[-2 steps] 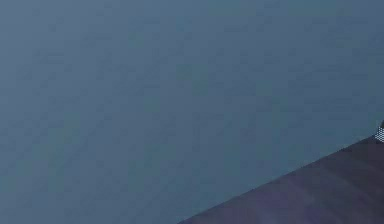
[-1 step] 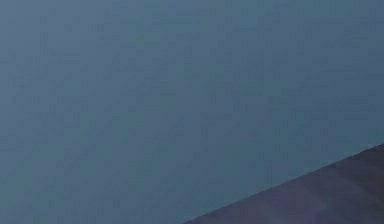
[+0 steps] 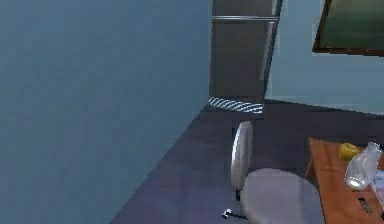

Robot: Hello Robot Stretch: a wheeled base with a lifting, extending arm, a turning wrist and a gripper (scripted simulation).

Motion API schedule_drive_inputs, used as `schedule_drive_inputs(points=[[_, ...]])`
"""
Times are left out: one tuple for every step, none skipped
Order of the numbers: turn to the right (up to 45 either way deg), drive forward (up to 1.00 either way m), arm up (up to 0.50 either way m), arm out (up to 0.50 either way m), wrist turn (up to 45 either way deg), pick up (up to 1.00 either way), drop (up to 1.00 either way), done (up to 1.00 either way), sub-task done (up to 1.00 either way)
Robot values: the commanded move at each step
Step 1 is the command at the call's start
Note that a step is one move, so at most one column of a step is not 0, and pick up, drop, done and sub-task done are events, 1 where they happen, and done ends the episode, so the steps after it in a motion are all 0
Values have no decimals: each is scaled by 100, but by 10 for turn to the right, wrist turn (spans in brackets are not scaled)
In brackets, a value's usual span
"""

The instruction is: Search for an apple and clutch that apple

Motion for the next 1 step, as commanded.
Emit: schedule_drive_inputs(points=[[450,0,0,0,0,0,0,0,0]])
